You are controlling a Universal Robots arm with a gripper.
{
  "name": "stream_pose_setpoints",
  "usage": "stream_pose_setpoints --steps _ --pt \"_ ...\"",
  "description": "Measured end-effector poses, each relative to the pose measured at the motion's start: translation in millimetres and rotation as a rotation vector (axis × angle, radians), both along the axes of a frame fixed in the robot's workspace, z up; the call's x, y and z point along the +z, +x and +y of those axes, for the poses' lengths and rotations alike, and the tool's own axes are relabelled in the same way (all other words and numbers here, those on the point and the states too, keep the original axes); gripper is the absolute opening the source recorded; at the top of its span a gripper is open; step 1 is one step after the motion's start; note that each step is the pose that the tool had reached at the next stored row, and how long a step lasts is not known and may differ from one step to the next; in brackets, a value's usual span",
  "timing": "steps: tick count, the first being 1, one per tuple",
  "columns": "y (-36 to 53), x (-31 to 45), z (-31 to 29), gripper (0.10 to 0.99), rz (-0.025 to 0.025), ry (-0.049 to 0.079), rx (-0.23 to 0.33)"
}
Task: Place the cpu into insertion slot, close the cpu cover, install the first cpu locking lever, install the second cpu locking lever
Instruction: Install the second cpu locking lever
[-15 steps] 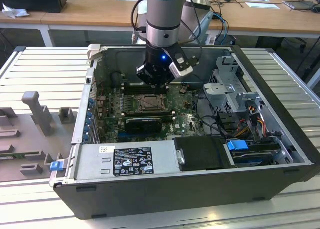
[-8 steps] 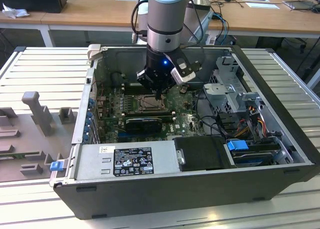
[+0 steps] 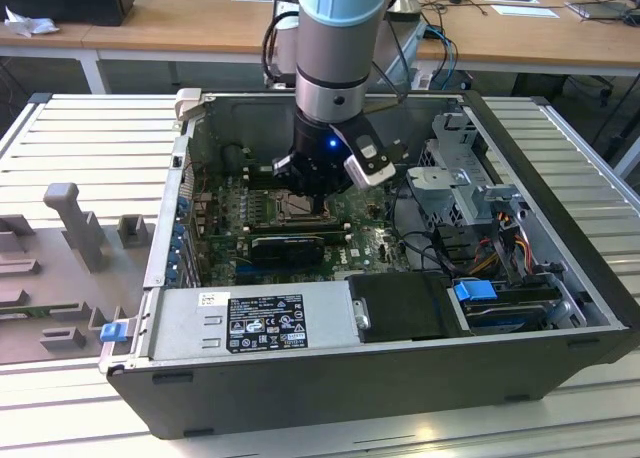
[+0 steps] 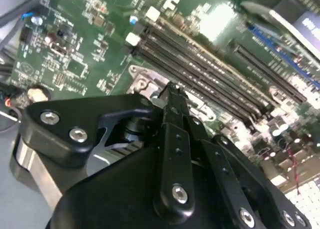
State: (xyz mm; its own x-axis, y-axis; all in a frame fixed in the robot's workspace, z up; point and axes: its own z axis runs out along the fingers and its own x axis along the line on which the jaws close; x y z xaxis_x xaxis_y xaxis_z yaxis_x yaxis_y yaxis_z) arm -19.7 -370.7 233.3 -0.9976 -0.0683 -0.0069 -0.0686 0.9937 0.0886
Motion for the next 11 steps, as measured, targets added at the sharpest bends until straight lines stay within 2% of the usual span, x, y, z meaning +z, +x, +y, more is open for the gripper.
stream_pose_setpoints --steps 1,2,4,6,10,11 --pt "-2.8 -0.1 -0.5 0.106 0.0000 0.005 0.000" --pt "-9.9 -0.5 -1.2 0.106 0.0000 0.011 0.000" --pt "-29.6 -2.3 -2.2 0.106 -0.0001 0.012 0.000" --pt "-31.7 -7.9 -2.3 0.106 0.0001 0.018 0.011" --pt "-32.8 -15.3 -2.7 0.106 0.0003 0.021 0.024" --pt "-33.9 -15.9 -4.5 0.106 -0.0001 0.031 0.026"
